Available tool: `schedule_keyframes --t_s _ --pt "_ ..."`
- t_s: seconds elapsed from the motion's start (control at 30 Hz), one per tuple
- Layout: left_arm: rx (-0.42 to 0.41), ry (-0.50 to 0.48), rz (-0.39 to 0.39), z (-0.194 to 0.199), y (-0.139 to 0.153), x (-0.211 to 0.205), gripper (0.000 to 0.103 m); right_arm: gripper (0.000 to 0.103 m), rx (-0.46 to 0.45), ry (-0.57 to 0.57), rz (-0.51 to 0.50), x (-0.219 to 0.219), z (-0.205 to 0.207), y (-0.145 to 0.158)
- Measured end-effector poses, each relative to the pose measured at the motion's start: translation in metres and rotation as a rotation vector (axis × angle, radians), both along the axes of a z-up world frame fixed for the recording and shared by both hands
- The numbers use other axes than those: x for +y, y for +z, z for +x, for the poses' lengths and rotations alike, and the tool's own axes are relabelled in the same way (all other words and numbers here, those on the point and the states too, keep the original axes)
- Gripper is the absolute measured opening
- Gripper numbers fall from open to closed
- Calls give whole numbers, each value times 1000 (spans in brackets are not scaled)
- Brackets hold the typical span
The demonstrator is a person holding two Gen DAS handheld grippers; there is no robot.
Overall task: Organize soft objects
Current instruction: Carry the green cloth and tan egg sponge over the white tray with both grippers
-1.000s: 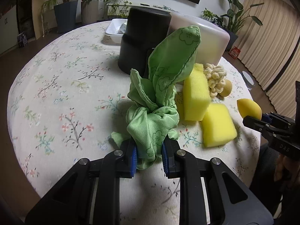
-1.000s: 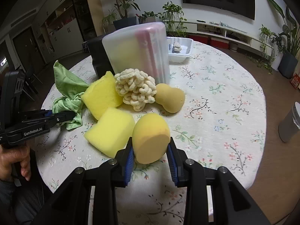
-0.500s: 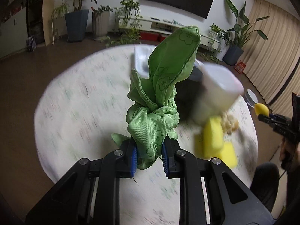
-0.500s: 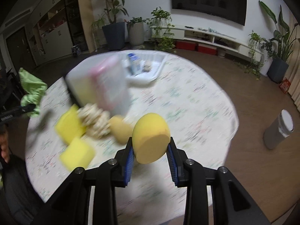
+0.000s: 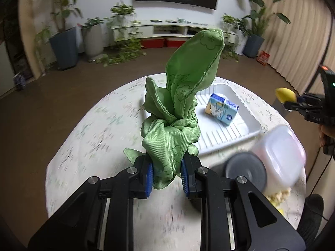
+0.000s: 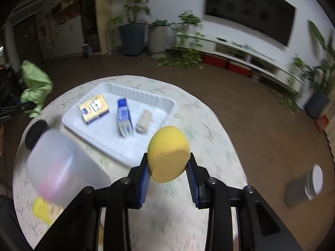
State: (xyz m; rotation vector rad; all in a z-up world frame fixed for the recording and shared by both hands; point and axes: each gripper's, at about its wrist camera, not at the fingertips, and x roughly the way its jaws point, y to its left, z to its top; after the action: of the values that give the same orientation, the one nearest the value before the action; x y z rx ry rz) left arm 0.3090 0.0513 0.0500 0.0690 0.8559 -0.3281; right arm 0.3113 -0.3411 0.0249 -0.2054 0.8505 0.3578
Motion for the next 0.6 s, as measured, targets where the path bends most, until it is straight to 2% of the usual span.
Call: schedule_keyframes --t_s 0.23,0.4,0.6 --pt "11 -124 73 47 -17 -39 20 36 42 136 -75 60 60 -22" --pt "42 -173 30 72 -30 -51 20 36 64 175 -115 83 85 -40" --pt "87 -257 17 82 -53 -64 23 37 95 175 -196 95 107 -66"
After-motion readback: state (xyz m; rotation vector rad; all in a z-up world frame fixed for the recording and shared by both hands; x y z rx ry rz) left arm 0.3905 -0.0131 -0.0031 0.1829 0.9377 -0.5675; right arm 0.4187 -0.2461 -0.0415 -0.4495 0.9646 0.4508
